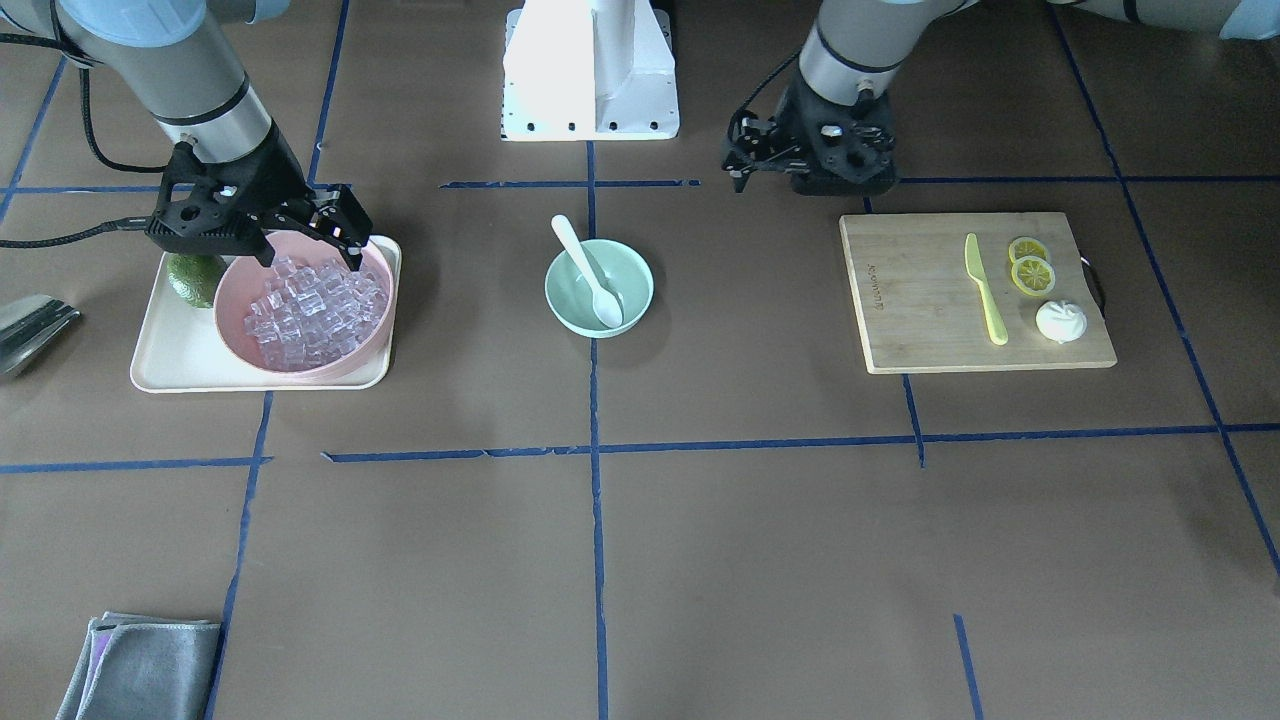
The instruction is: Put spoon and ice into bowl
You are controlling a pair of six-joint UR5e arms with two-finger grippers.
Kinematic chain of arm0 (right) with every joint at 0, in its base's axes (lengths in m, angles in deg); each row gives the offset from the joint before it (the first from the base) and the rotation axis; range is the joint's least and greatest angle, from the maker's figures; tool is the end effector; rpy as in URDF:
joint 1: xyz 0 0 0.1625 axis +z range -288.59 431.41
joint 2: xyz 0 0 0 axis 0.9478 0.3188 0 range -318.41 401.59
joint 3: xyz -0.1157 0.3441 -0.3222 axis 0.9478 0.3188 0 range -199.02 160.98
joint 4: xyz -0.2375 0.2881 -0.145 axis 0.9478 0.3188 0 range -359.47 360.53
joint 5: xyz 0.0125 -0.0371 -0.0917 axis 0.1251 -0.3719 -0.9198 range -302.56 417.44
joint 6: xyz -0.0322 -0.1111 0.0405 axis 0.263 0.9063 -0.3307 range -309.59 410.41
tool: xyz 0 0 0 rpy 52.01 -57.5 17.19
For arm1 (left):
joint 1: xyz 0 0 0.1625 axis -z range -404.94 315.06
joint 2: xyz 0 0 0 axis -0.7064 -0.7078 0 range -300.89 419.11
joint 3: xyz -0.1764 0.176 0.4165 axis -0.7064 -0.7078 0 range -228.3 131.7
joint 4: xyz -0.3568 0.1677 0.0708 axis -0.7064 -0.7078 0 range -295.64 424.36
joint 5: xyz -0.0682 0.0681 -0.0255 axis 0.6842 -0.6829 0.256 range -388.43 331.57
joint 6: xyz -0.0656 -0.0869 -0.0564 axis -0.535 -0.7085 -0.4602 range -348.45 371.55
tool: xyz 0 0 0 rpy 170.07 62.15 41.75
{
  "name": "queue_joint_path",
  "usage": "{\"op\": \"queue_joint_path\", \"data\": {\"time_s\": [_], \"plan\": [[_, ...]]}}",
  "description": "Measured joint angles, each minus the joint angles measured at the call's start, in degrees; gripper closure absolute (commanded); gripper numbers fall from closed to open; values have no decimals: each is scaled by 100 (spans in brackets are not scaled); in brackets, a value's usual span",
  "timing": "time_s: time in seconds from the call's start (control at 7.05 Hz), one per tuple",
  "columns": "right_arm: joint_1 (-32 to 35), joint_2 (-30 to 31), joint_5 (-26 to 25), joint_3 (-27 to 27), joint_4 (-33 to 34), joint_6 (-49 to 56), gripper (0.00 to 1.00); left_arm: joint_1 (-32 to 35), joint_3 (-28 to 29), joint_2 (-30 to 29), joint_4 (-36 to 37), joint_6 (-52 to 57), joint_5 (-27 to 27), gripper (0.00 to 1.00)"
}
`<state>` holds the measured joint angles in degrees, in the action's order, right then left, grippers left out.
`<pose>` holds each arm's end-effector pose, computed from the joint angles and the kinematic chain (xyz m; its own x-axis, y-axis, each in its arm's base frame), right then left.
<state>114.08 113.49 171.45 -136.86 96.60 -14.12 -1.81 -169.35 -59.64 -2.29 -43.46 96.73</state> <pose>-0.3565 -0.4420 0.3744 0.6932 0.1047 0.7131 -0.1431 0.9897 -0.0063 0.3681 -0.4309 0.2830 0.6583 0.0256 -0.7523 -0.0832 0.9958 -0.0389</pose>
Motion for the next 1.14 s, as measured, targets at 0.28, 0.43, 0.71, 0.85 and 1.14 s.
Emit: {"op": "queue_joint_path", "data": {"time_s": [0.28,0.43,0.71,0.85,1.14], "plan": [[-148,101,-228,53,0,294,0,469,-485,598,444,1094,-7,0],[-164,230,-248,66,0,607,1,620,-585,797,493,1409,-8,0],[-169,528,-256,178,-315,942,13,743,-645,930,515,1629,-13,0],[-174,672,-249,327,-731,973,27,761,-646,953,517,1653,-20,0],[-187,756,-202,526,-1163,995,36,805,-651,1007,514,1694,-20,0]]}}
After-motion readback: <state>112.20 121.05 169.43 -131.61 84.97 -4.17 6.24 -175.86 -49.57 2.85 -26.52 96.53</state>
